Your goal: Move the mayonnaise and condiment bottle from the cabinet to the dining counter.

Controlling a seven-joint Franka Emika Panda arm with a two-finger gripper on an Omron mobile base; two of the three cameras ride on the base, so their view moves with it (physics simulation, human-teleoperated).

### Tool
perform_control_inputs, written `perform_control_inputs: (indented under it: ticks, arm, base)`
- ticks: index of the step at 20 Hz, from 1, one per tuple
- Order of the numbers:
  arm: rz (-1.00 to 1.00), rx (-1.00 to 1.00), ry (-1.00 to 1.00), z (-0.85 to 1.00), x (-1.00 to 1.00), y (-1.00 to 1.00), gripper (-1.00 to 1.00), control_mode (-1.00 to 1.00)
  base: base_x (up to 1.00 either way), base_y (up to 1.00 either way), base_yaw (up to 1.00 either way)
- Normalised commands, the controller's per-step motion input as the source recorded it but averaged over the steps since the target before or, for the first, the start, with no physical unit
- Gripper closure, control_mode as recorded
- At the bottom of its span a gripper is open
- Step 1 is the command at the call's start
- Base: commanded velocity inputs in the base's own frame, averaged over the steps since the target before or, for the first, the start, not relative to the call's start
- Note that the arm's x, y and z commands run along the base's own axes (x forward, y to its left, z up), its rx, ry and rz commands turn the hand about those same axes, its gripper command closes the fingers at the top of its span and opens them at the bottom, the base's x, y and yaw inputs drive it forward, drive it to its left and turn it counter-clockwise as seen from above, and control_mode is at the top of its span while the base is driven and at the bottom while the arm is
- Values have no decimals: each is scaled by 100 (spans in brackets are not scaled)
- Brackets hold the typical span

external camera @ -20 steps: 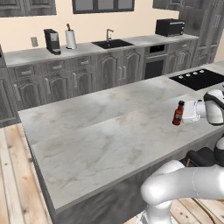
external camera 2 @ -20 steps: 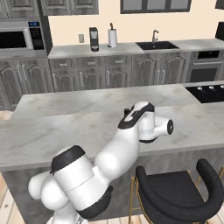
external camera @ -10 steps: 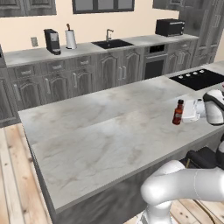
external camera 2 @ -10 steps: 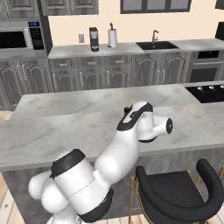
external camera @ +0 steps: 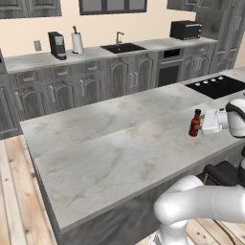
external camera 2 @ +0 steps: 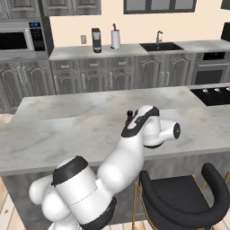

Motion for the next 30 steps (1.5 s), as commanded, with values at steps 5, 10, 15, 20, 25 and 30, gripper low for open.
perform_control_inputs:
  ticks: [5,10,15,20,25,30]
  arm:
    - [-5,0,-1,22,-27,-41,-100,-100]
    - [-9,0,-6,23,-94,-20,-100,-100]
    - [-11,0,-2,53,-100,36,-100,-100]
    - [-2,-3,3,60,-85,90,-100,-100]
    - [-1,-8,13,35,-61,100,-100,-100]
    - [-7,-6,24,13,-41,100,-100,-100]
  base:
    - [0,0,0]
    - [0,0,0]
    - [0,0,0]
    - [0,0,0]
    - [0,0,0]
    - [0,0,0]
